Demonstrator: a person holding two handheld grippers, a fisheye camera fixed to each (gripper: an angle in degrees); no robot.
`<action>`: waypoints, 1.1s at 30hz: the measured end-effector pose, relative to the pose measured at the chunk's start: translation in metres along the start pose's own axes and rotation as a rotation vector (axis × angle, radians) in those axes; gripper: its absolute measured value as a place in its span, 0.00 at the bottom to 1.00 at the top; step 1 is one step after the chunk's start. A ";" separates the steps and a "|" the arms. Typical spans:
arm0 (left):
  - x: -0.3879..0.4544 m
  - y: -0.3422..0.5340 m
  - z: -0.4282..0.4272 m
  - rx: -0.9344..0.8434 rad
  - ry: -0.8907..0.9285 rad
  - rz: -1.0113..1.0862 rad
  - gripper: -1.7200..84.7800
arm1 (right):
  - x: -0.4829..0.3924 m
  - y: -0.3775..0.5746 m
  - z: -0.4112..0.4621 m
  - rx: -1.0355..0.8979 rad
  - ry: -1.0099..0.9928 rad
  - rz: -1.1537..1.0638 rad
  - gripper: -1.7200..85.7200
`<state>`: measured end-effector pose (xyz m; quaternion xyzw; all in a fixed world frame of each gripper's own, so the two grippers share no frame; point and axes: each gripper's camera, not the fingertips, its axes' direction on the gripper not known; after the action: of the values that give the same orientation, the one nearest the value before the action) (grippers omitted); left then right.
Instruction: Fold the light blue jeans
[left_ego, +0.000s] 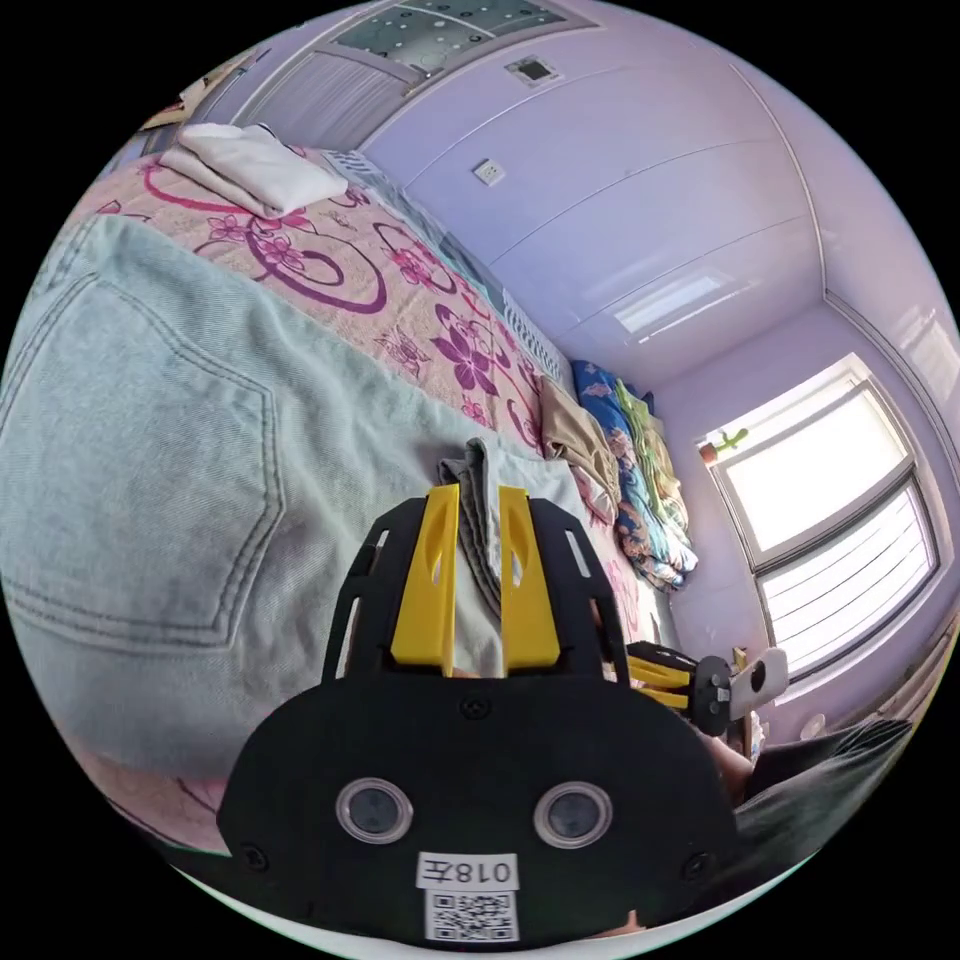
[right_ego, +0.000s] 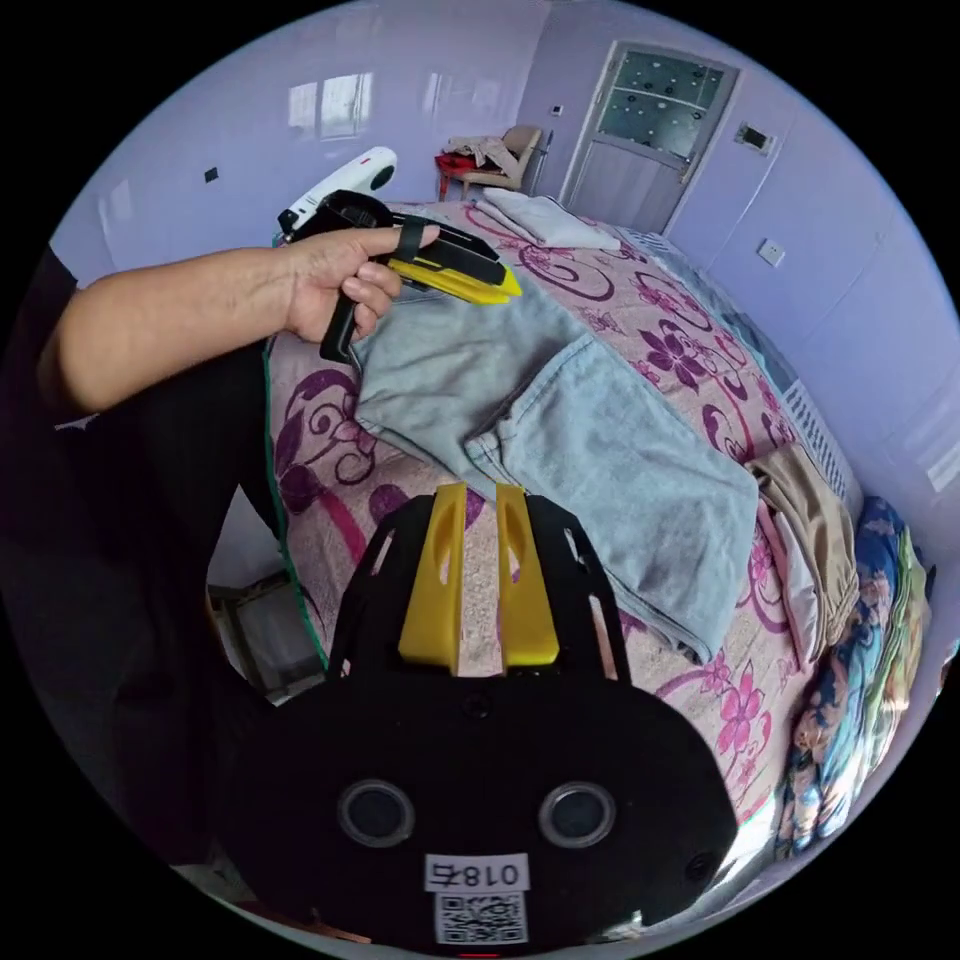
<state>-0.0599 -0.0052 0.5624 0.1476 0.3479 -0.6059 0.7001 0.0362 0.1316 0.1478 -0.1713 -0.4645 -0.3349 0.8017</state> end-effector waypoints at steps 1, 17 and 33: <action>0.000 -0.010 0.015 -0.039 -0.021 -0.018 0.12 | 0.007 0.005 -0.002 0.006 0.014 0.044 0.09; 0.054 -0.033 0.068 -0.046 -0.362 0.258 0.08 | 0.175 0.134 0.024 0.181 -0.020 0.925 0.09; -0.049 0.137 -0.209 0.457 -0.312 0.061 0.14 | 0.081 0.020 0.070 0.233 -0.452 0.471 0.13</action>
<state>0.0048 0.1929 0.4158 0.2172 0.0854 -0.6626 0.7117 0.0339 0.1561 0.2535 -0.2511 -0.6133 -0.0389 0.7479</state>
